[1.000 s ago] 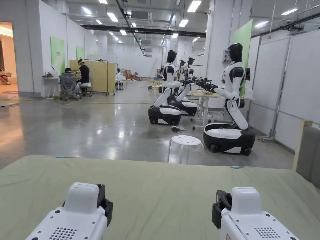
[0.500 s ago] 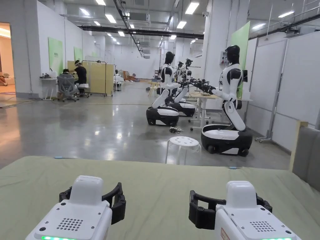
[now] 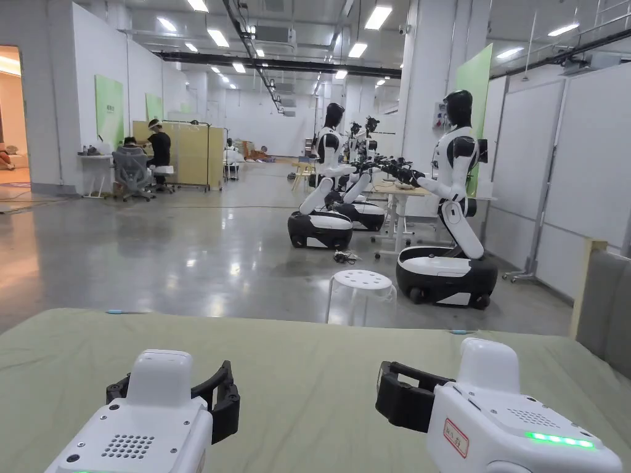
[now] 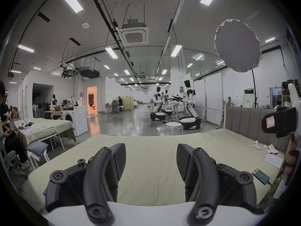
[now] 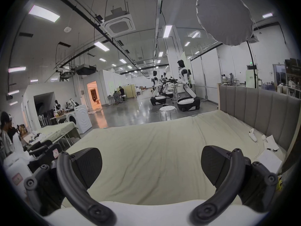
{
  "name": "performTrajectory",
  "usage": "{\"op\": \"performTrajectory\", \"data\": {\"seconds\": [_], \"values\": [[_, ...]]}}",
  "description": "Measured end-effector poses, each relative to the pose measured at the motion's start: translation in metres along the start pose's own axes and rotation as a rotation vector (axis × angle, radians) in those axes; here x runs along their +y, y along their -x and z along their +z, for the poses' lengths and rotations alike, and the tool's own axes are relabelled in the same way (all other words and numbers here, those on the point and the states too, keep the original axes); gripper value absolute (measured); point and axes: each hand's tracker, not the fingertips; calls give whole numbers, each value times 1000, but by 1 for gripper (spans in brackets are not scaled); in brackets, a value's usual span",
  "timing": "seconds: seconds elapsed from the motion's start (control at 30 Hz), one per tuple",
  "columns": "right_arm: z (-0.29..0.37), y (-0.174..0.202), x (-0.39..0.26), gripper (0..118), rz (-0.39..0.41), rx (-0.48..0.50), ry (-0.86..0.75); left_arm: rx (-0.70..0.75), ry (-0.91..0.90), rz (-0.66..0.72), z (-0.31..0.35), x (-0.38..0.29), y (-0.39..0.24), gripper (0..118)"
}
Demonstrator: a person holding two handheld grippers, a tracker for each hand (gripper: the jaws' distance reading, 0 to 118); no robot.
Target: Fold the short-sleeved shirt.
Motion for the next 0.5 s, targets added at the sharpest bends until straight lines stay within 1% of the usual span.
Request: {"op": "performTrajectory", "data": {"seconds": [0.07,0.17,0.23,0.27,0.37,0.47,0.5], "values": [[0,-2,2,118,-26,24,10,-1,-1,-3,0,0,-1,64],[-1,-2,2,118,-12,21,12,-3,-5,-8,1,1,-1,64],[-2,1,0,118,0,-7,8,-3,-6,-8,1,1,-2,64],[-1,0,-1,118,-8,-22,-3,-4,-6,-6,1,1,-2,64],[-2,-2,-1,118,-7,2,8,-5,-6,-2,0,1,-3,64],[1,-1,-2,118,16,-17,-10,-5,-8,-2,1,1,-4,64],[2,1,-2,118,40,-24,-5,-5,-8,-2,2,1,-4,64]]}}
